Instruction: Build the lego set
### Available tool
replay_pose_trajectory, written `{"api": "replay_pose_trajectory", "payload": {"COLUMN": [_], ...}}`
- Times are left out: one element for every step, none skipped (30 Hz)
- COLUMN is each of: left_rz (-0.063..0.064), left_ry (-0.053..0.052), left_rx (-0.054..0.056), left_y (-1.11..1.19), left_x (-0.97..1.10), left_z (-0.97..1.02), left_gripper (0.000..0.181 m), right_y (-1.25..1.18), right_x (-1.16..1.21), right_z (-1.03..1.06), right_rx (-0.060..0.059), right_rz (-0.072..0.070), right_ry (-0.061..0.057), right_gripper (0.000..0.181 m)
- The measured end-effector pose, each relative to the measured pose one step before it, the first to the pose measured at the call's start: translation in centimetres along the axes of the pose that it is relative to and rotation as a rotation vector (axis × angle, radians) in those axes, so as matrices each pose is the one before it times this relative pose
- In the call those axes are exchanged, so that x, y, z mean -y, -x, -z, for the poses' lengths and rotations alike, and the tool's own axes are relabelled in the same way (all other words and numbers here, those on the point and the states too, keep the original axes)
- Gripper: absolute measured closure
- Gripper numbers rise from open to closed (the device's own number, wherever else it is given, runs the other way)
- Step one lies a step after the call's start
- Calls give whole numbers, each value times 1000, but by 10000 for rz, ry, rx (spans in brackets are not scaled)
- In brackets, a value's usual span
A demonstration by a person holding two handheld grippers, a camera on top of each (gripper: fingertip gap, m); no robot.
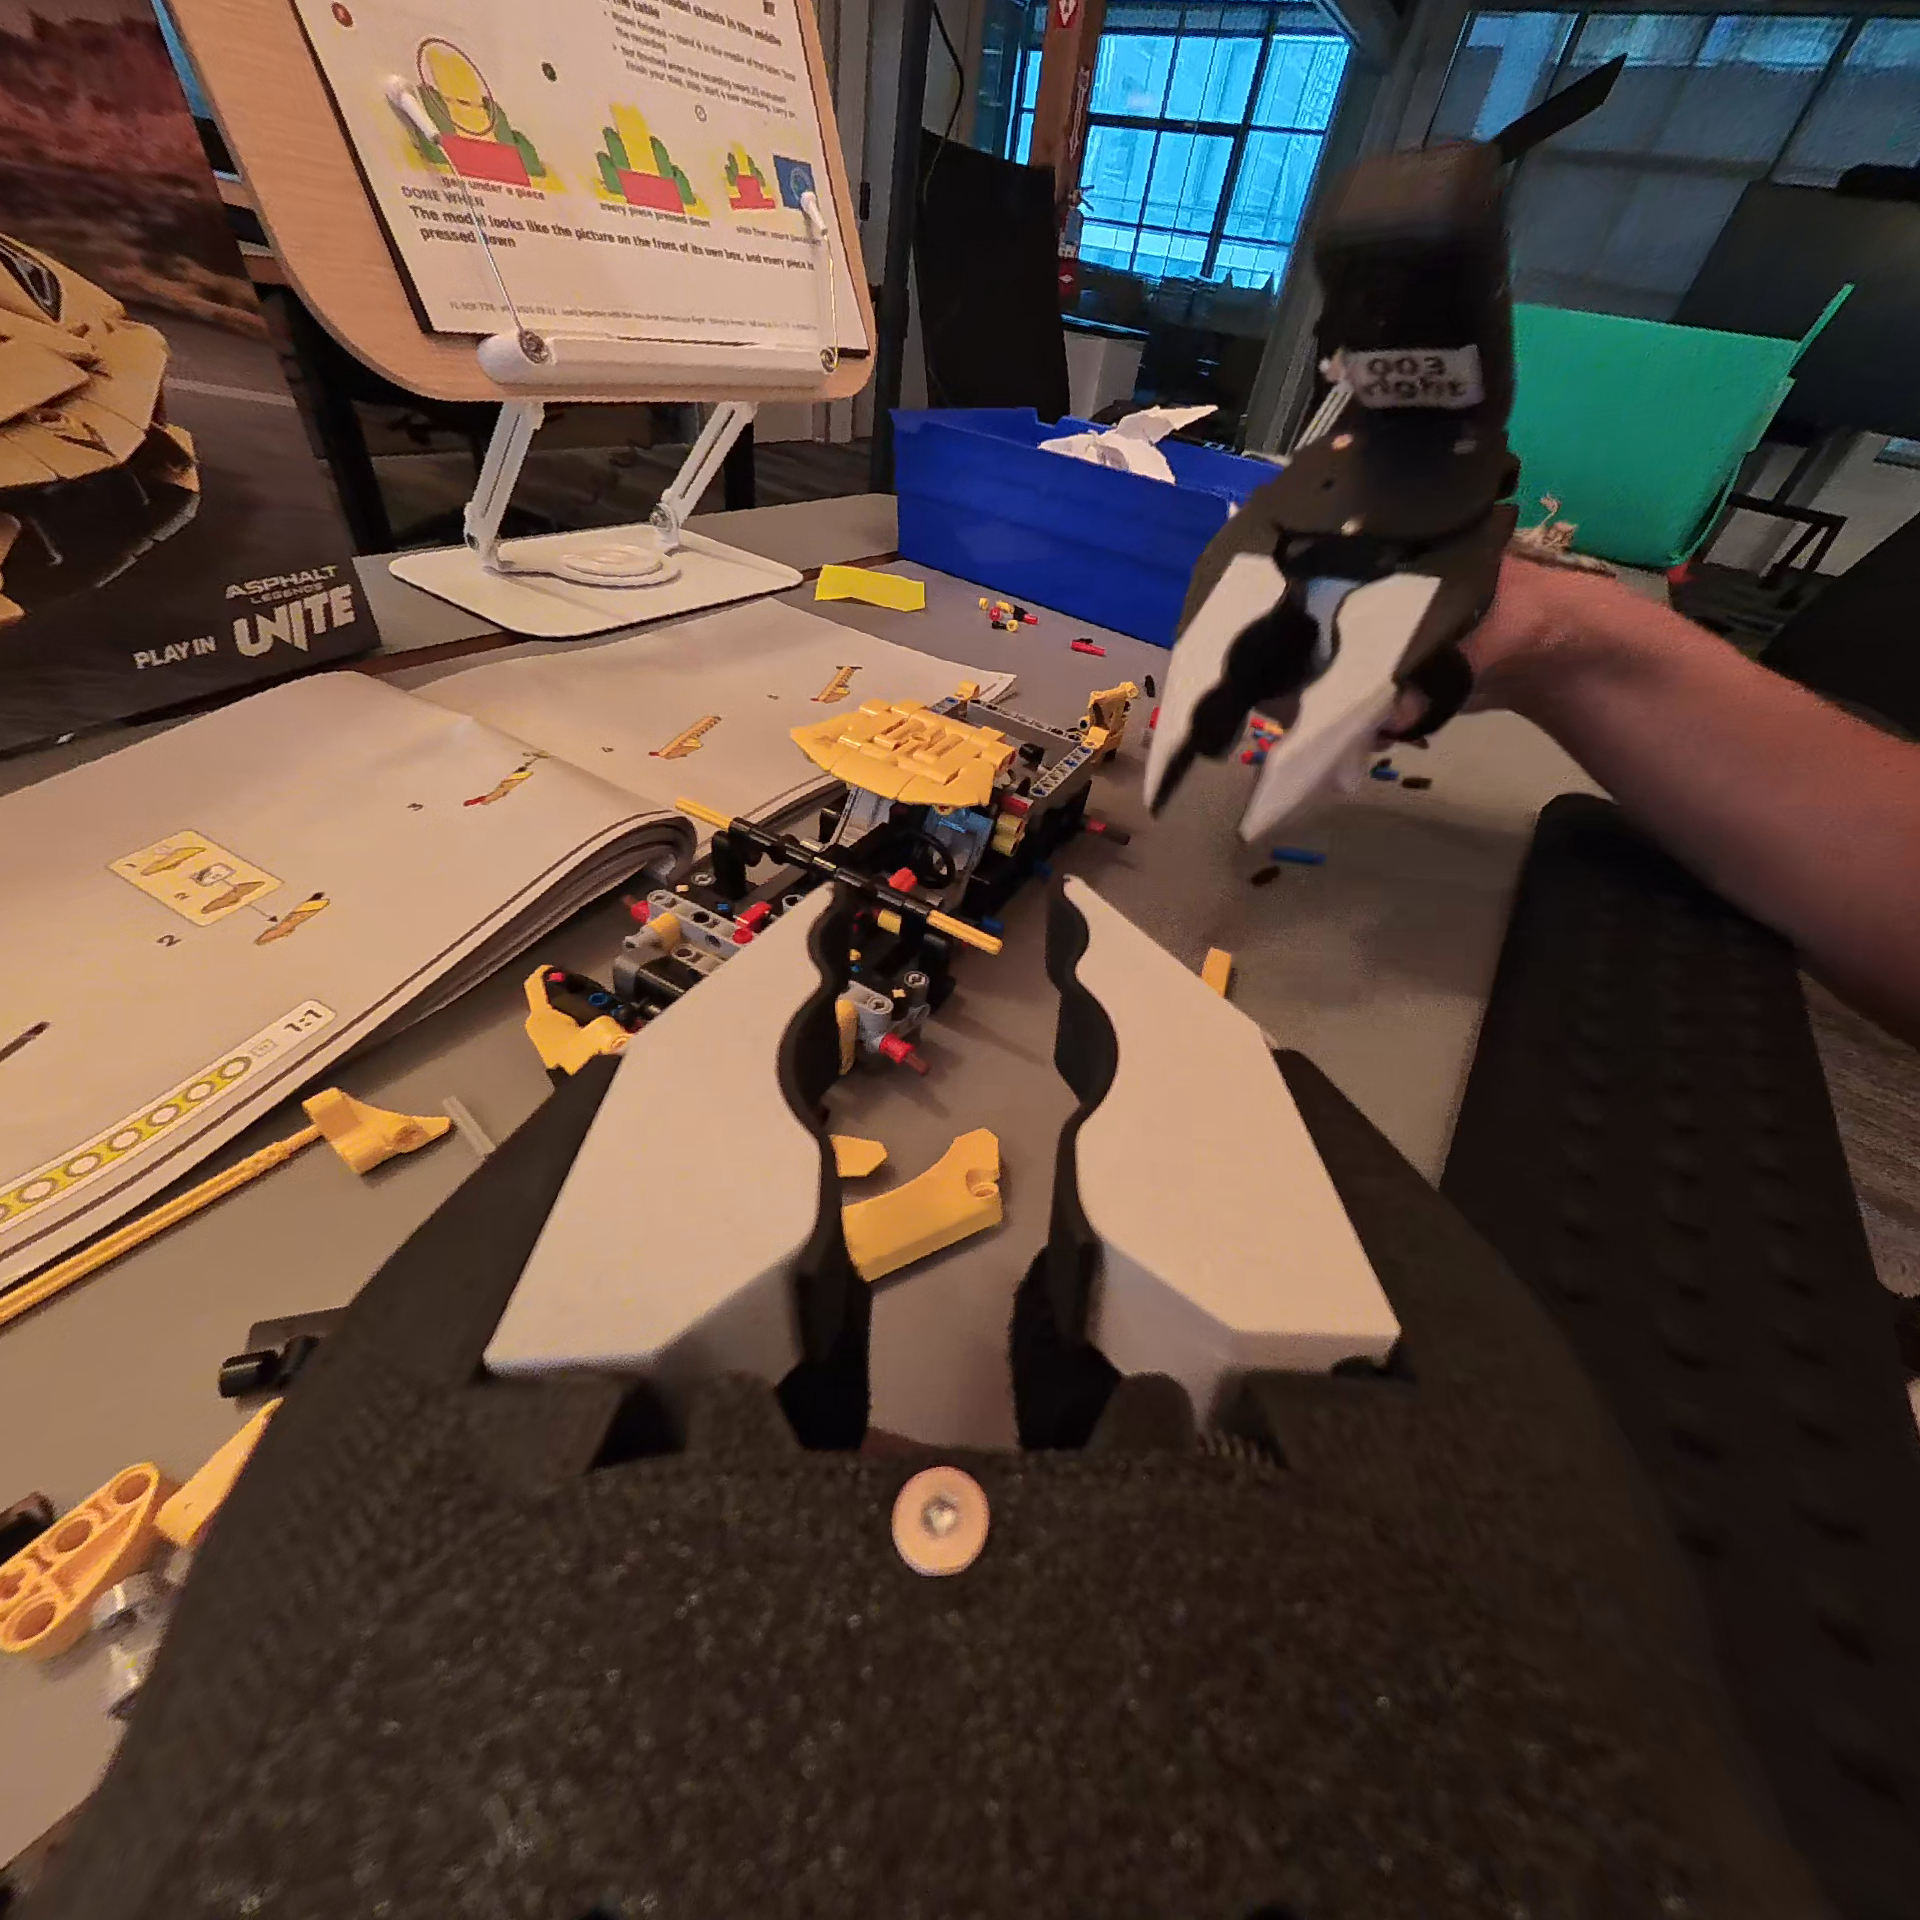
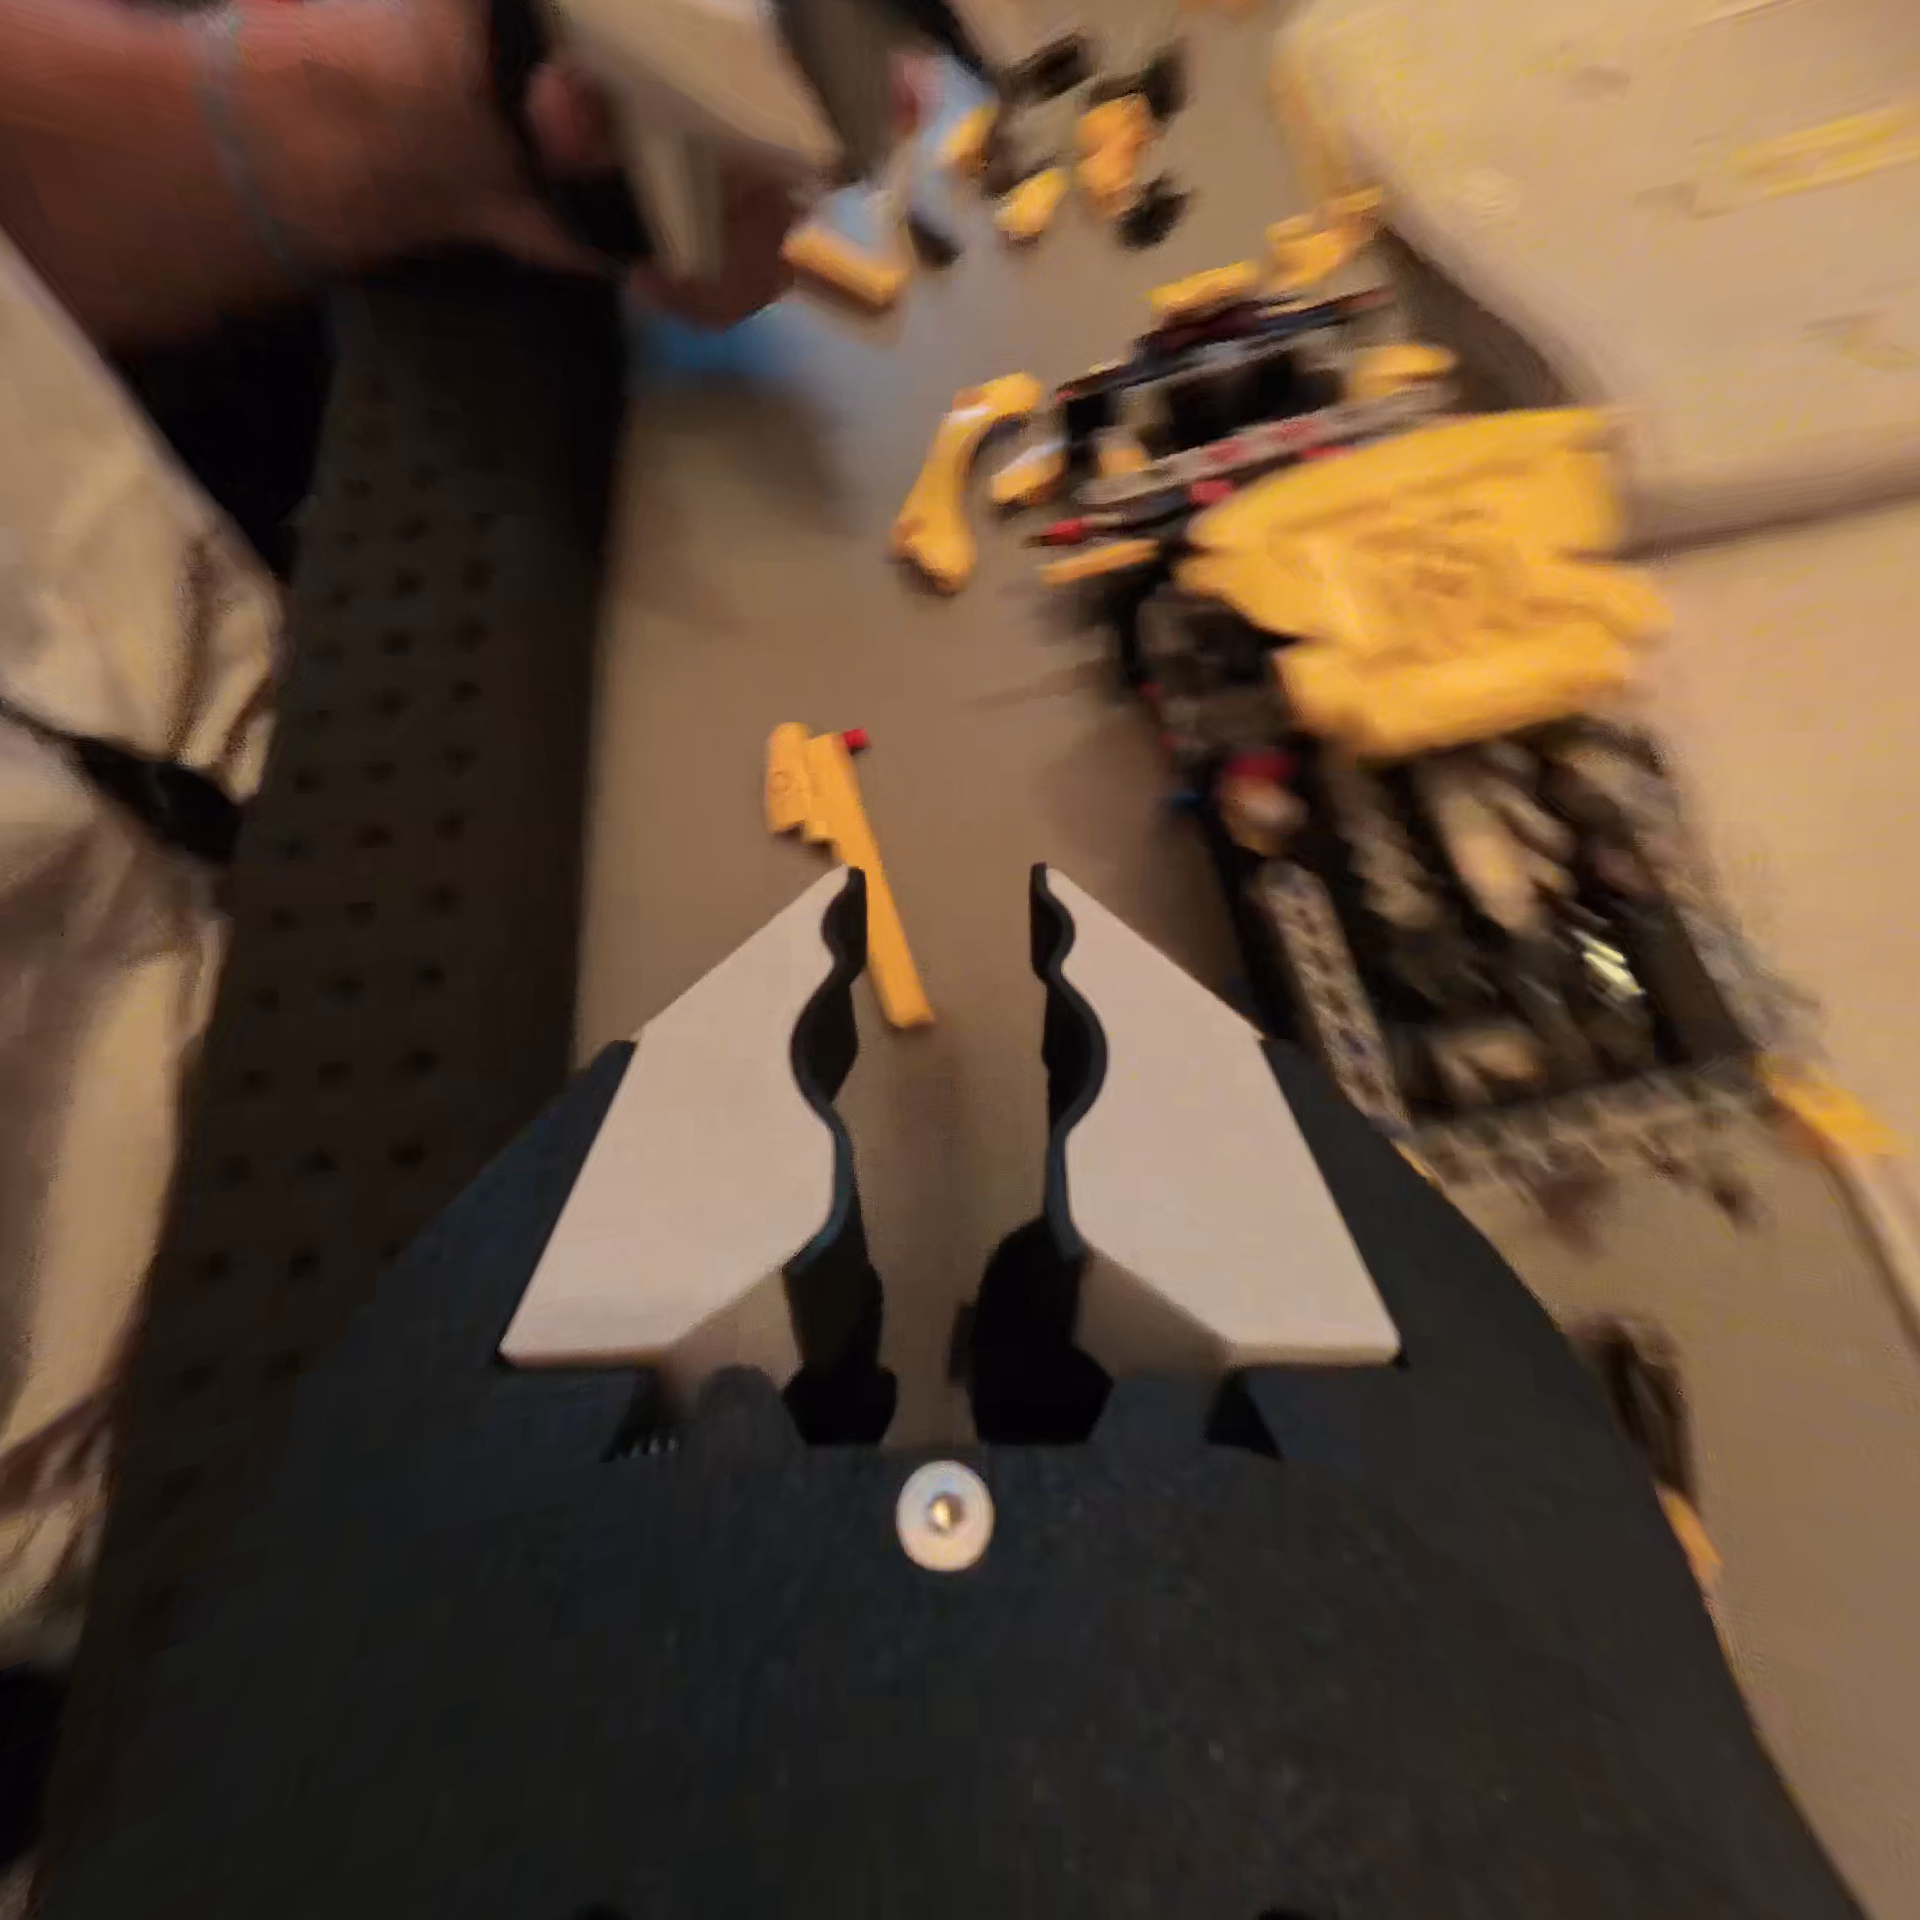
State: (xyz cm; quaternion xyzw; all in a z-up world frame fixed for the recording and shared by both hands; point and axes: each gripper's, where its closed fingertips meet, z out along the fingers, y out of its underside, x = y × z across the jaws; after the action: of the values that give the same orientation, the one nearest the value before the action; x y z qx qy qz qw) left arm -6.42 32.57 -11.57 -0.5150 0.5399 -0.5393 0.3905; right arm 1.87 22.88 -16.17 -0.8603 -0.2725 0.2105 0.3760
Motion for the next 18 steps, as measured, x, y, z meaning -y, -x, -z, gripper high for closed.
{"api": "replay_pose_trajectory", "payload": {"left_rz": [13,8,5,-2,-10,-31,-60,-77,-75,-71,-86,-98,-92,-81,-75,-67,-43,-6], "left_ry": [-41,-21,-2,-3,14,34,32,27,46,69,72,57,36,27,33,31,10,-8], "left_rx": [14,17,3,-22,-27,-20,-2,10,-3,-11,-20,-15,-5,-3,2,11,-7,-32], "left_y": [28,33,2,-45,-84,-87,-70,-70,-81,-103,-125,-144,-119,-97,-83,-51,-66,-84], "left_x": [63,17,-7,4,-11,-51,-51,-57,-87,-106,-121,-93,-53,-50,-56,-54,-14,8], "left_z": [36,27,-3,-25,-39,-41,-48,-49,-76,-80,-73,-69,-60,-42,-45,-22,-20,6], "left_gripper": [145,145,145,145,145,145,145,145,145,145,145,145,145,145,145,146,147,148], "right_y": [-1896,-2050,-1767,-1776,-1339,-679,-87,340,661,802,951,1152,879,522,552,448,155,-17], "right_x": [-242,-357,-628,-664,-482,-513,-569,-728,-828,-951,-1090,-1052,-846,-538,-214,-47,-43,-195], "right_z": [1584,1576,1520,1431,1250,991,709,432,210,3,-168,-343,-447,-413,-359,-282,-263,-226], "right_rx": [-1341,-1325,-1040,-961,-626,-273,-7,121,144,105,141,255,124,-18,92,133,46,-36], "right_rz": [-424,-368,-419,-621,-779,-821,-589,-260,72,290,413,441,366,283,211,80,11,96], "right_ry": [-421,-350,-190,-197,-227,-122,-58,83,187,320,478,501,440,284,75,-44,-25,79], "right_gripper": [151,151,152,152,149,148,149,148,147,147,147,148,147,147,147,147,149,150]}}
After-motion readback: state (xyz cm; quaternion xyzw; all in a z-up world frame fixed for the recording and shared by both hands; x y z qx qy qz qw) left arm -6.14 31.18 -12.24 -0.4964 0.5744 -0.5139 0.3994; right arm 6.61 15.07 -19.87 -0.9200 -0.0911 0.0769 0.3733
